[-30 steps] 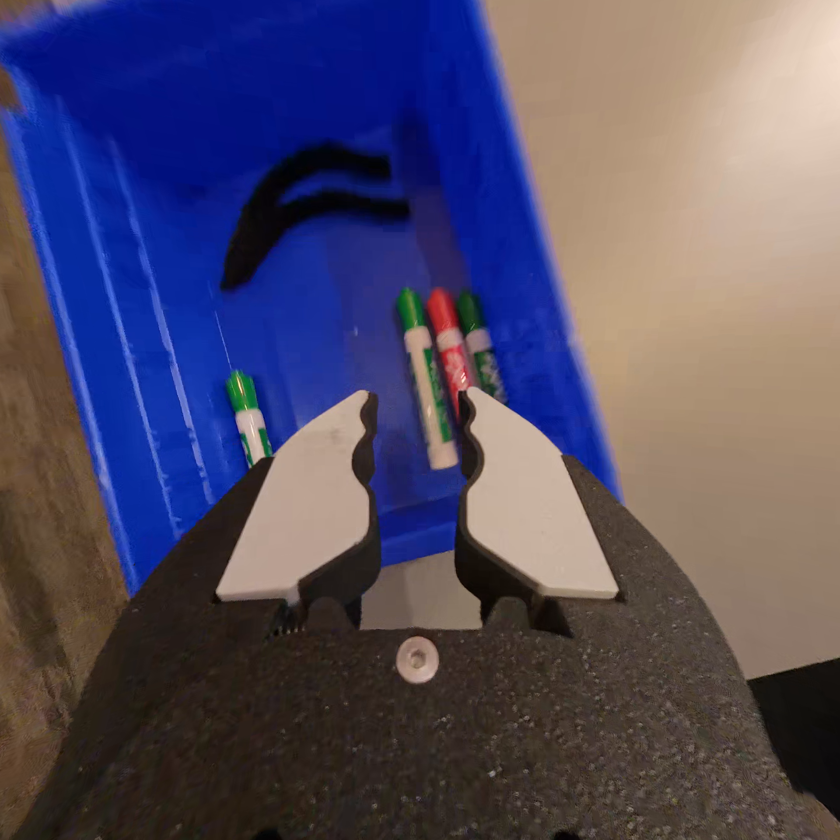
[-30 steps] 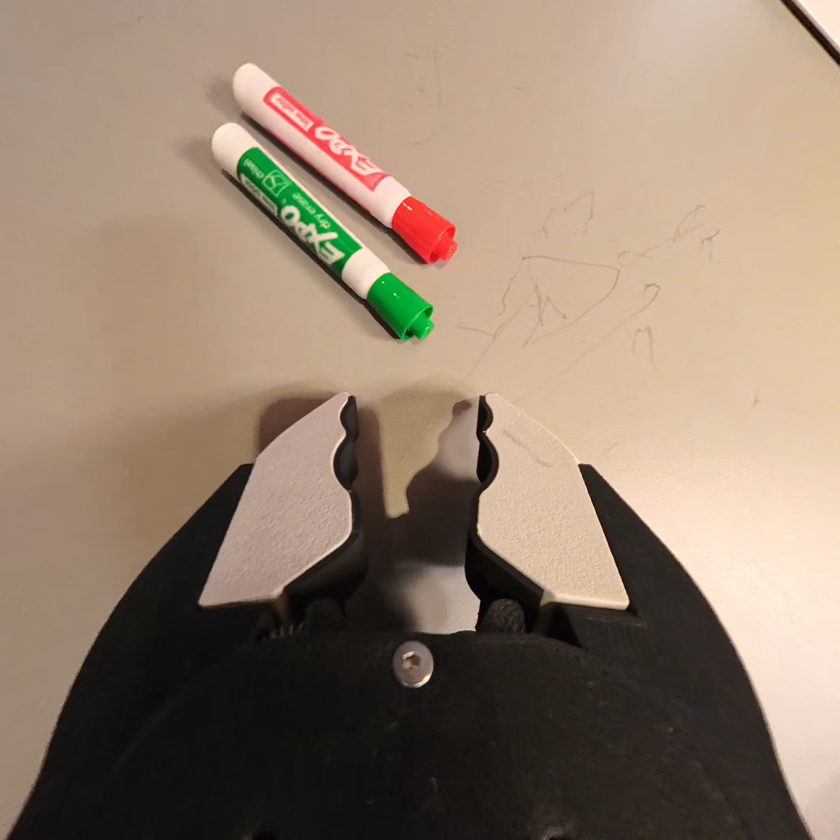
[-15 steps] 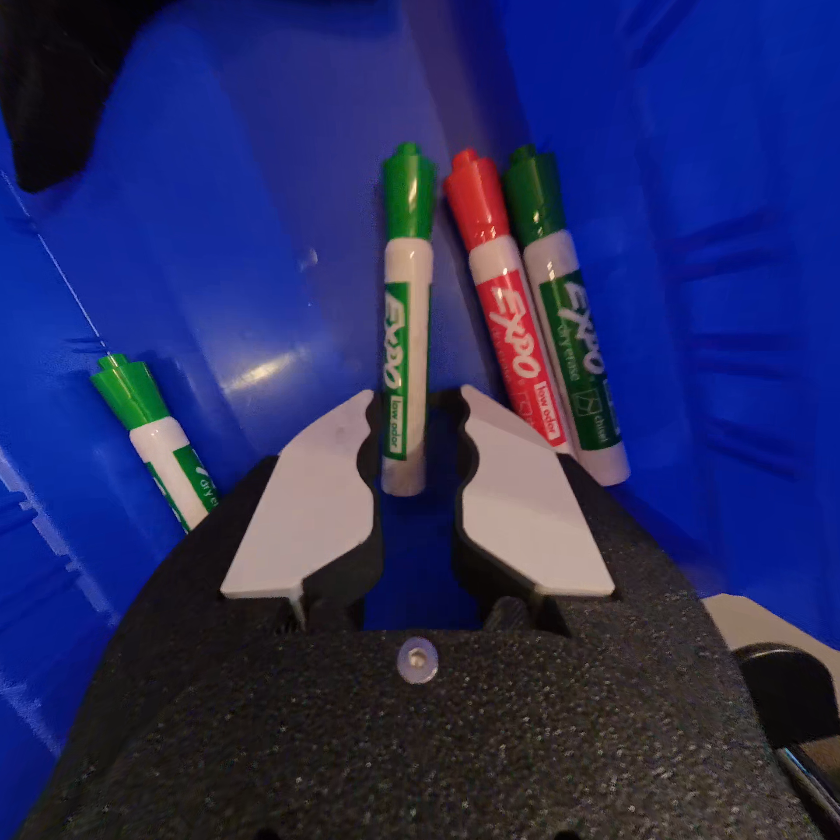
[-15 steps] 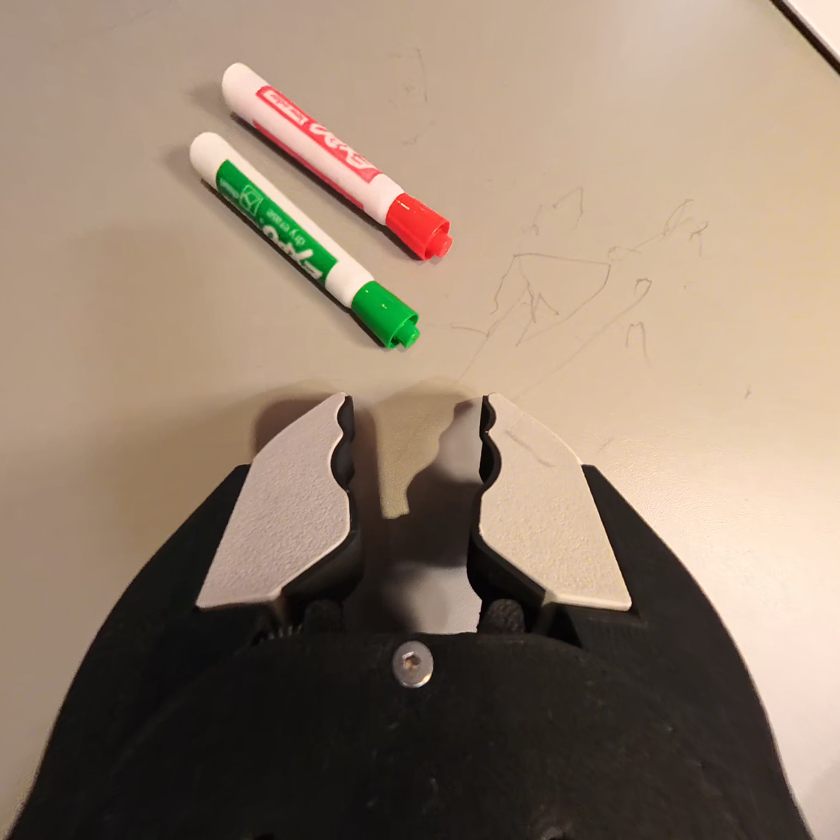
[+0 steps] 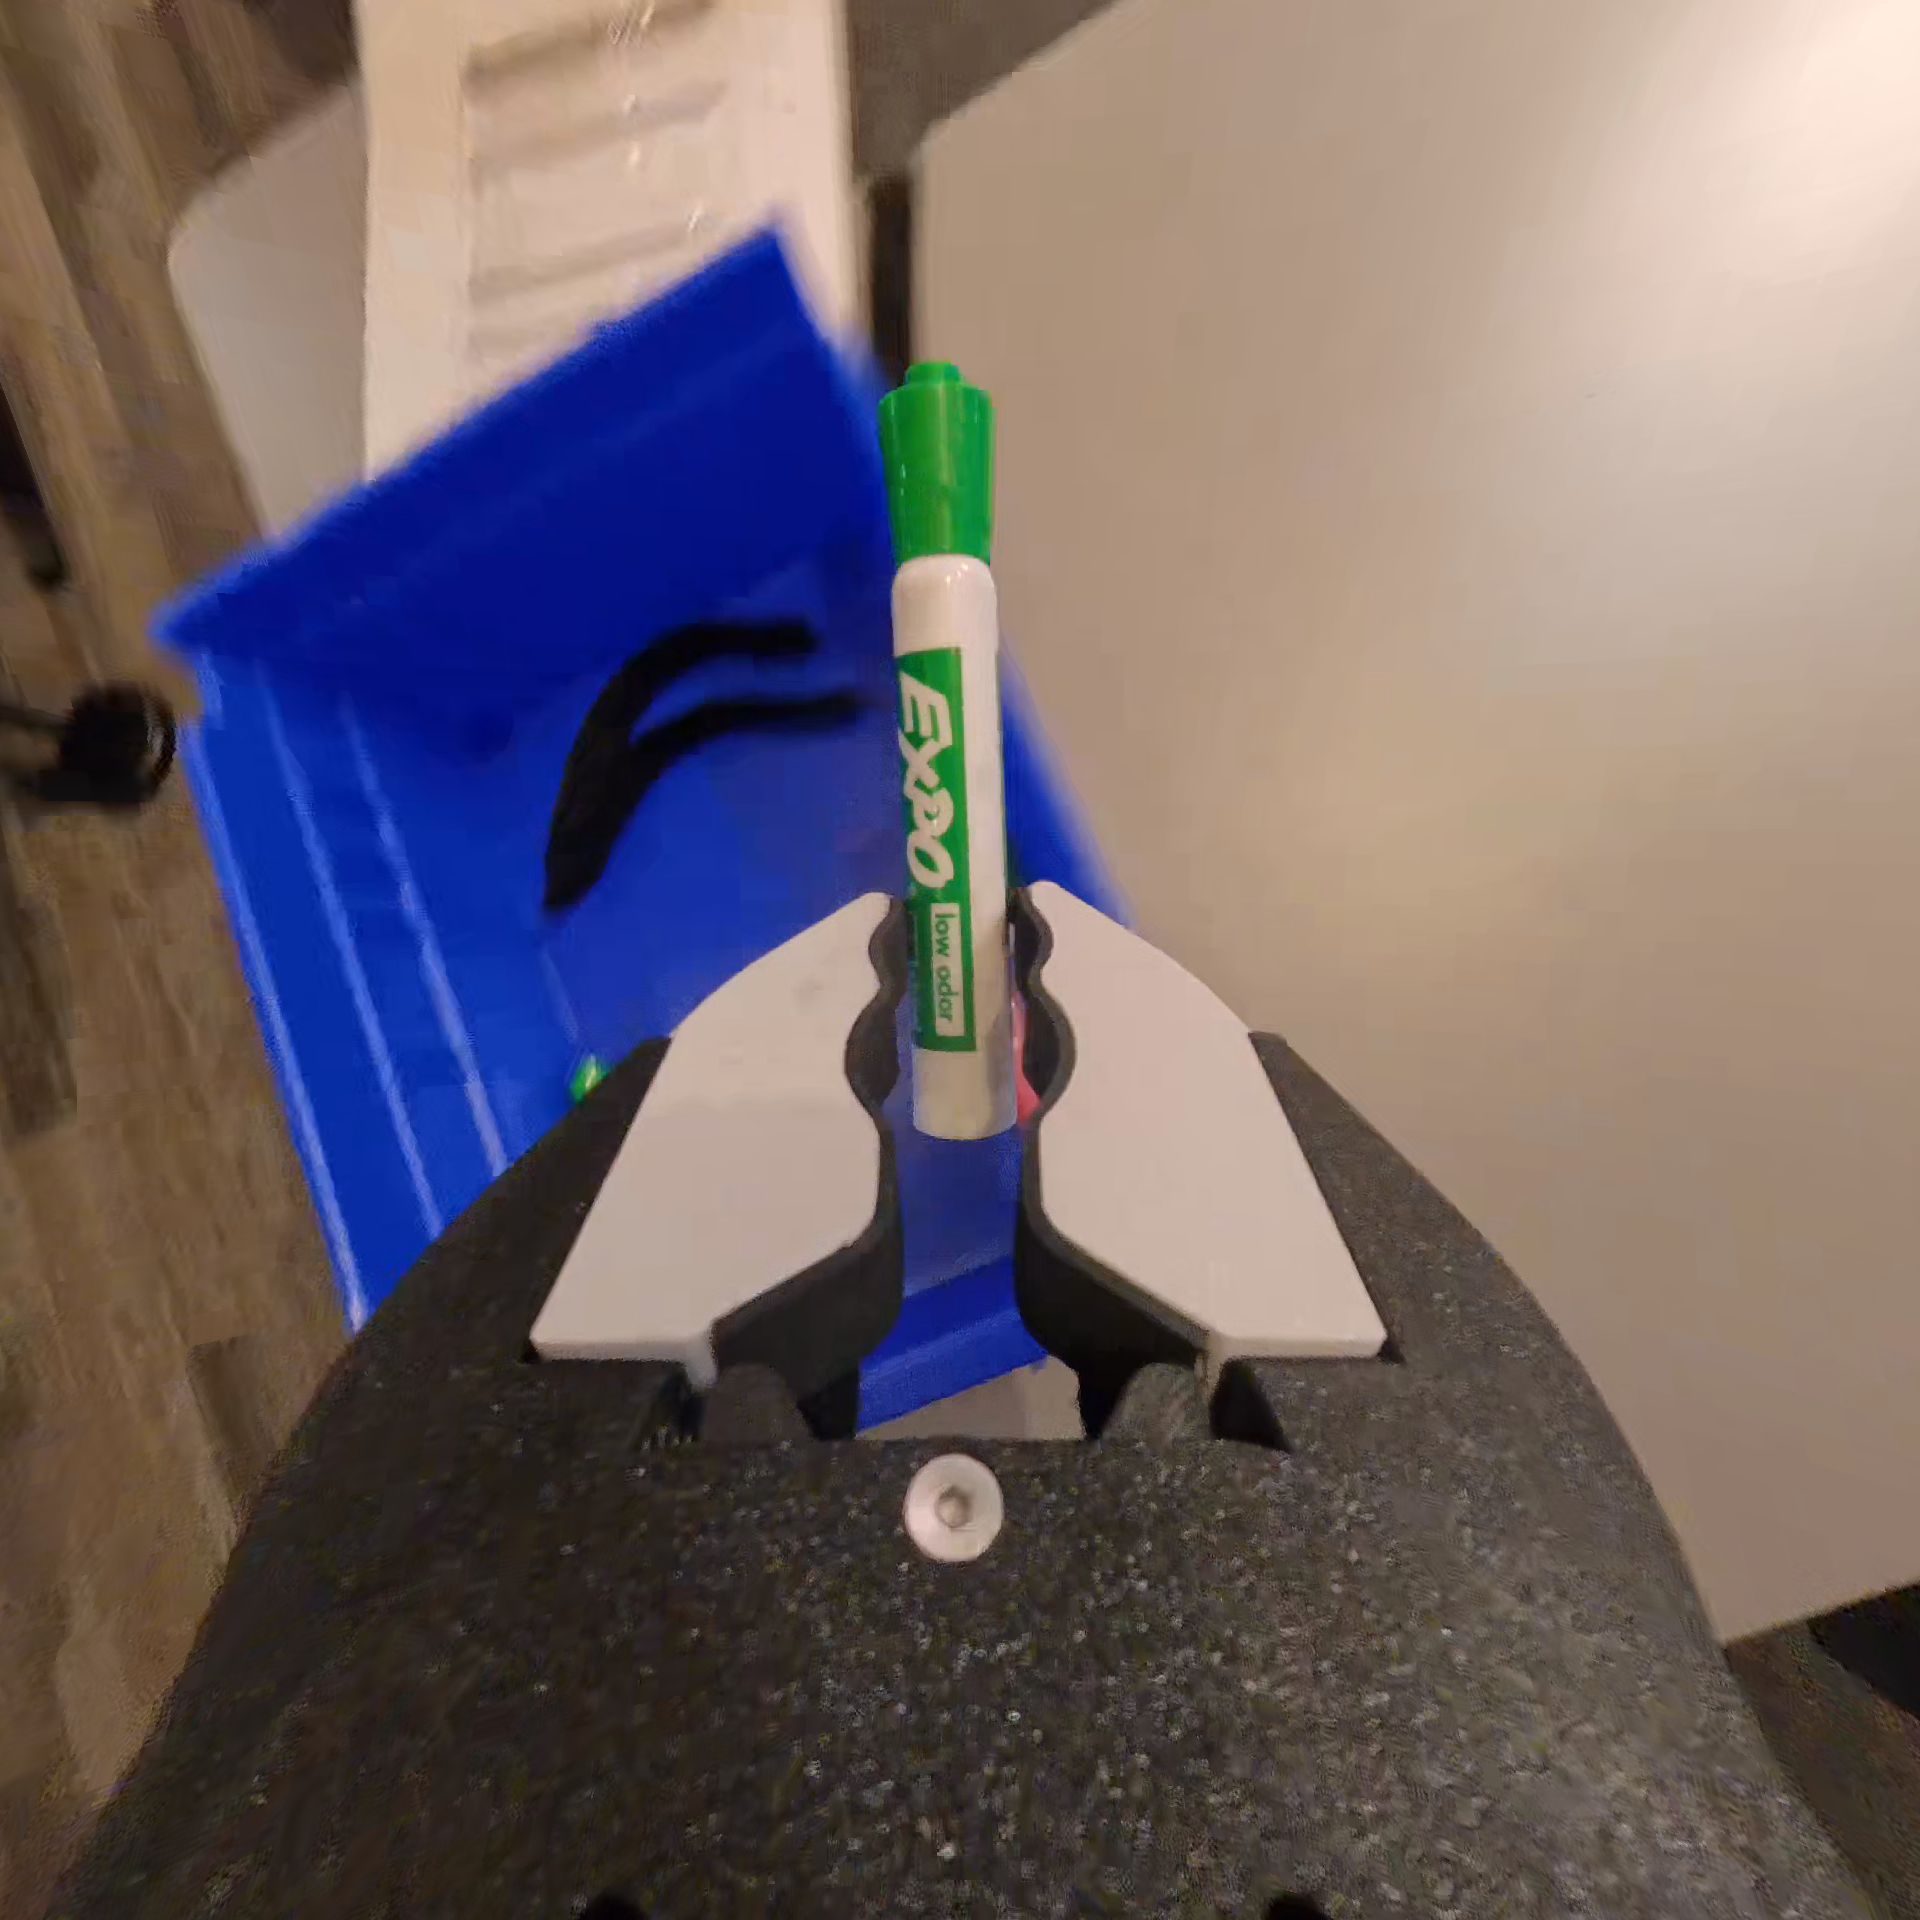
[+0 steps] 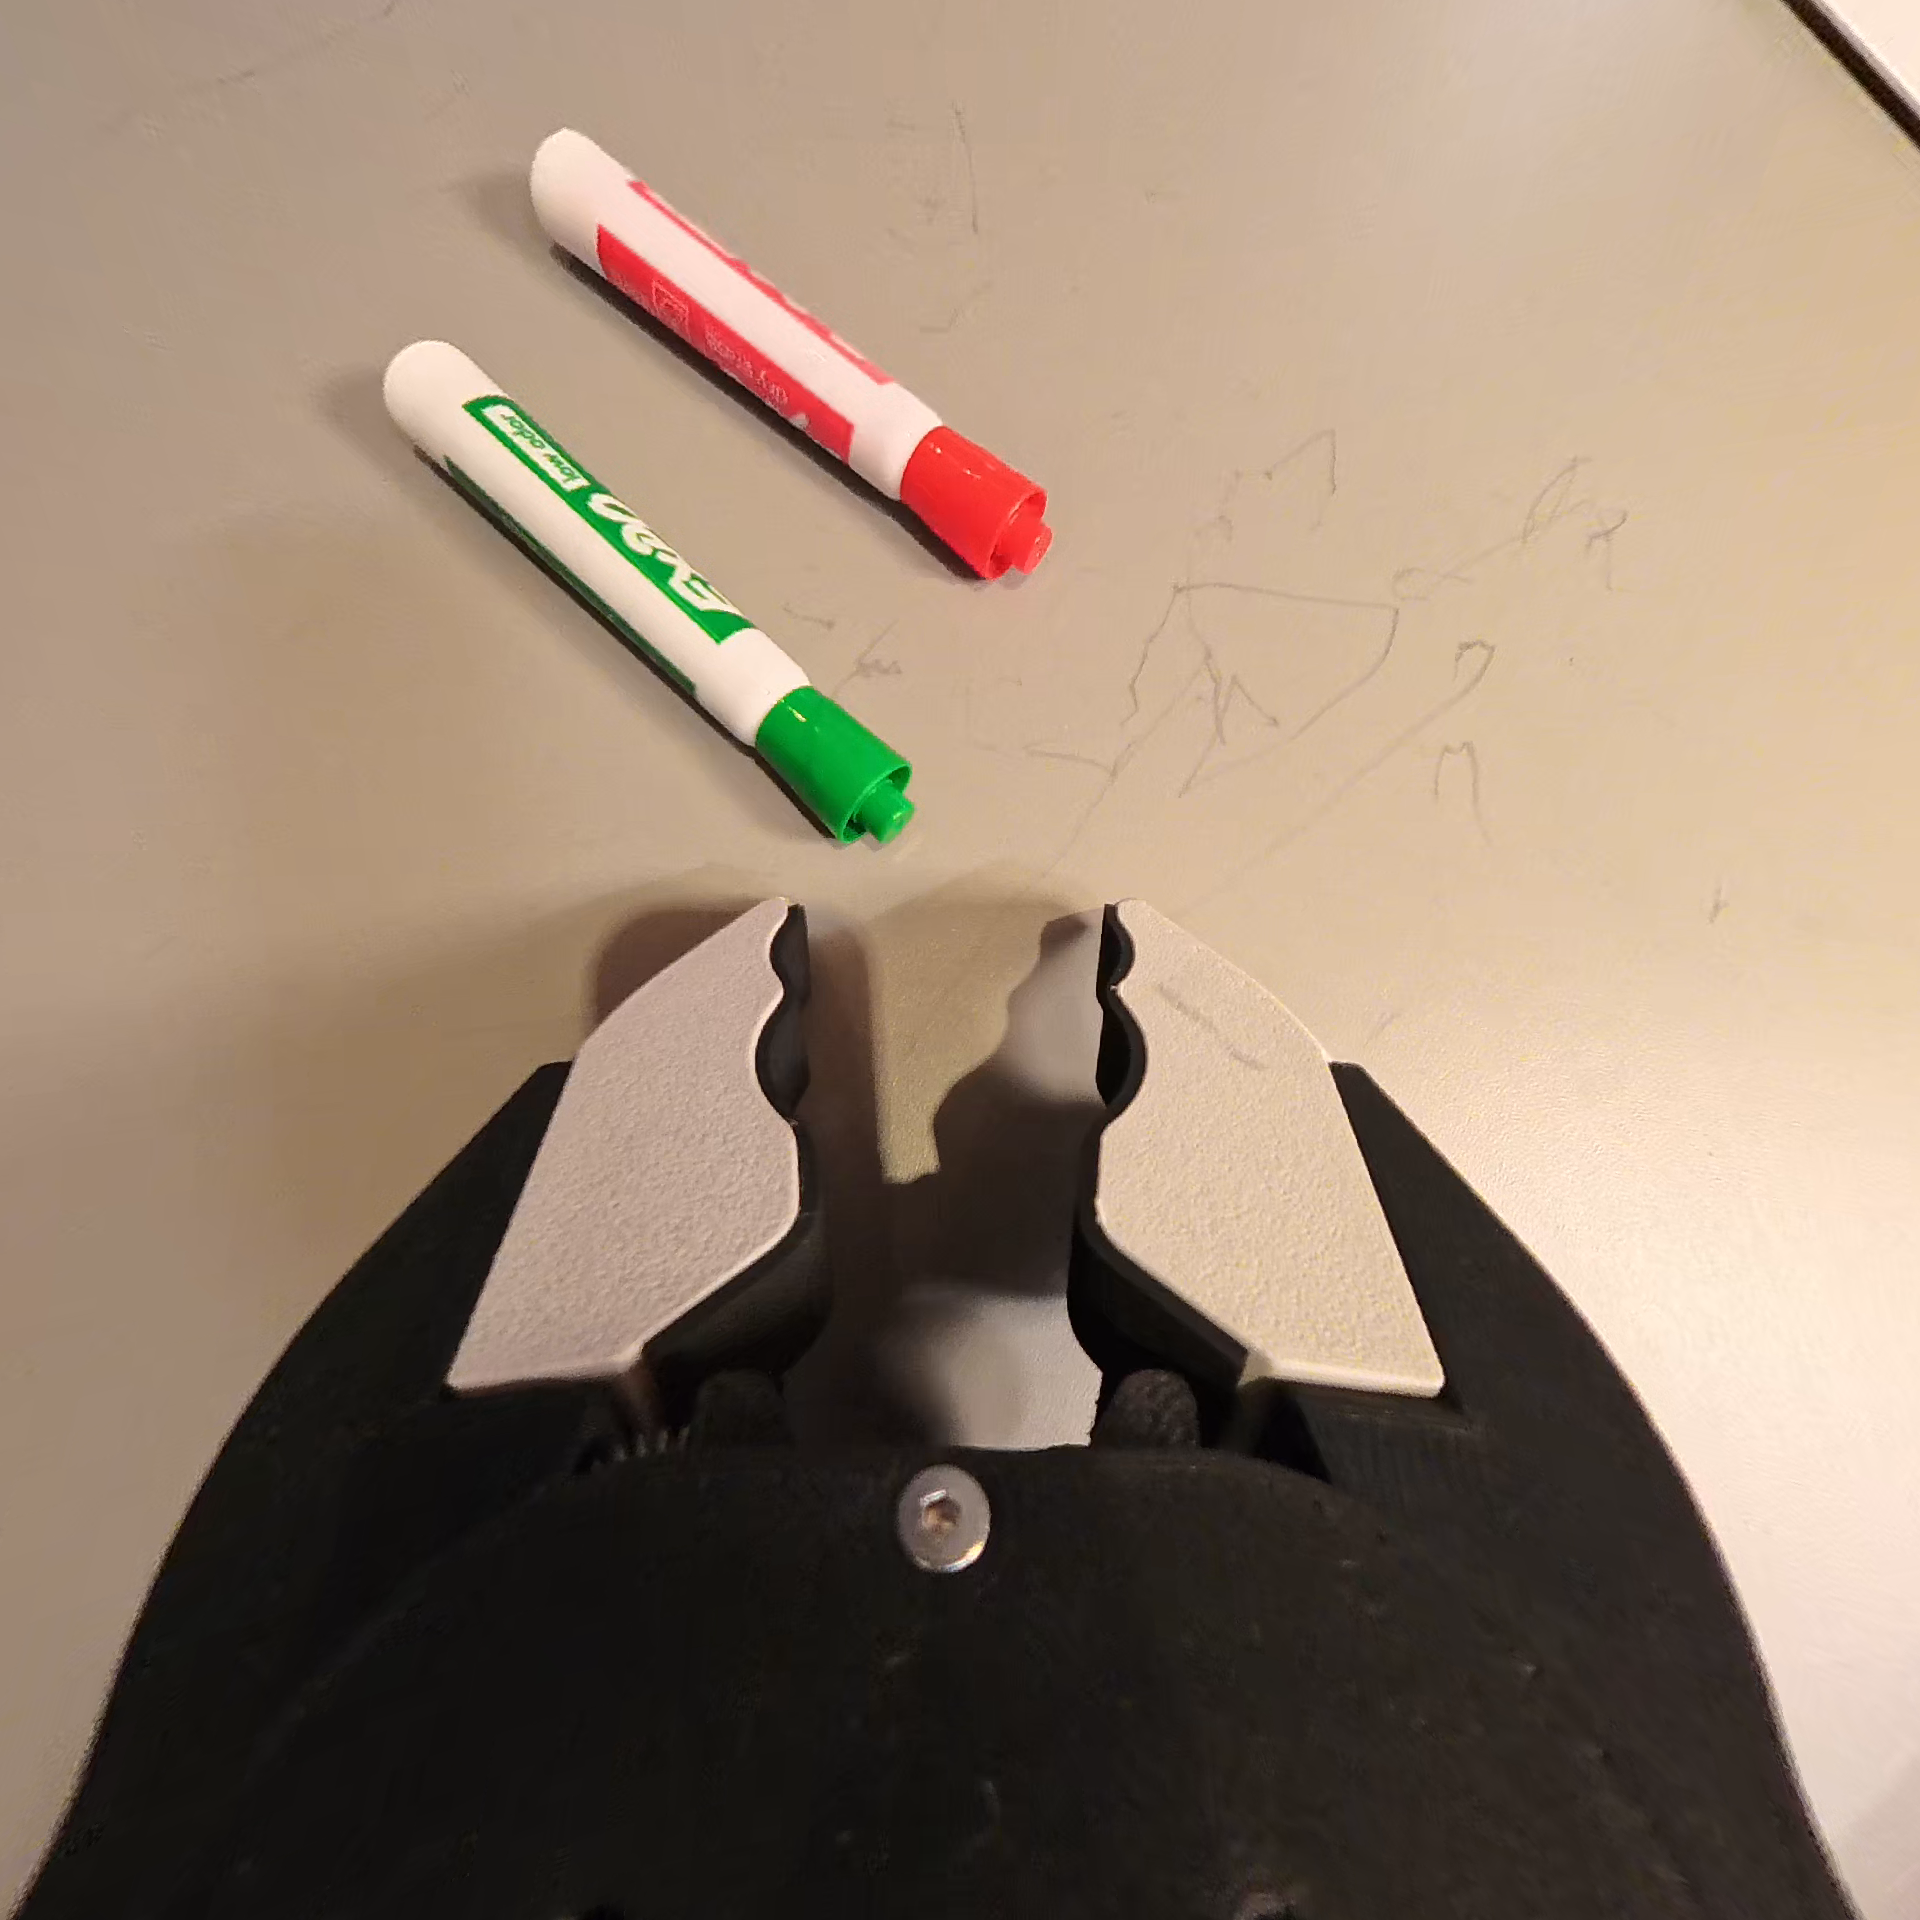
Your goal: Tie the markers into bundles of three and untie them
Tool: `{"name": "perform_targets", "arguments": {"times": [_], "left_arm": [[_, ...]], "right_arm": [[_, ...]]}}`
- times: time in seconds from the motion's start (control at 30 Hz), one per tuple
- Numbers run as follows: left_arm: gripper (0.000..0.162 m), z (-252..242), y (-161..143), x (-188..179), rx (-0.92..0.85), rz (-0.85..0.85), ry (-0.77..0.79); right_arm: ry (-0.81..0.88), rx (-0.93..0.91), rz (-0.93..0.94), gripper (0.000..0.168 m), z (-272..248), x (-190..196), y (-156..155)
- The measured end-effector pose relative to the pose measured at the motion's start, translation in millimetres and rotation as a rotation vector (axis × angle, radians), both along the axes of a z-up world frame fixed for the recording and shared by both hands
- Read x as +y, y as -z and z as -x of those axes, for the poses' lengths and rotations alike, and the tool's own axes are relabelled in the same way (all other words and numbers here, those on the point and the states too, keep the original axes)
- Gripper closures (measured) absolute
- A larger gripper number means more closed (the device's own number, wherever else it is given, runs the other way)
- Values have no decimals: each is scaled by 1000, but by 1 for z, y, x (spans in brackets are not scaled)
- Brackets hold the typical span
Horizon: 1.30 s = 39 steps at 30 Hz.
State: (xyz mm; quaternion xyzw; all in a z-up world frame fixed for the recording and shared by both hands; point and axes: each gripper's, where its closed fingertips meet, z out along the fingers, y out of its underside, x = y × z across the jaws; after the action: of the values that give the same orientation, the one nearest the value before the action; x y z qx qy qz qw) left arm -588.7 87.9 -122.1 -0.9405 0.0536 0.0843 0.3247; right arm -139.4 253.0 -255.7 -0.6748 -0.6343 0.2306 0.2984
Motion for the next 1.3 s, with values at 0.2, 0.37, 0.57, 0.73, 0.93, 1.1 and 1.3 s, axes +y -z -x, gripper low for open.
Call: {"name": "perform_targets", "arguments": {"times": [0.2,0.37,0.57,0.73,0.93,1.1,1.3], "left_arm": [[142,-179,-23,61,-104,17,436],[142,-303,29,88,-198,178,703],[144,-351,87,112,-98,288,789],[144,-359,101,118,-67,311,791],[130,-356,103,121,-68,316,784],[117,-348,99,142,-122,310,810],[121,-334,115,144,-309,449,841]], "right_arm": [[-4,4,-12,115,0,0,0],[-10,8,-29,116,0,-1,-1],[-30,12,-49,116,-3,-3,-2],[-53,12,-45,116,-3,-6,-1],[-55,13,-50,116,-3,-7,-2],[-49,19,-85,110,0,-6,-3],[-57,50,-120,104,17,-11,-8]]}}
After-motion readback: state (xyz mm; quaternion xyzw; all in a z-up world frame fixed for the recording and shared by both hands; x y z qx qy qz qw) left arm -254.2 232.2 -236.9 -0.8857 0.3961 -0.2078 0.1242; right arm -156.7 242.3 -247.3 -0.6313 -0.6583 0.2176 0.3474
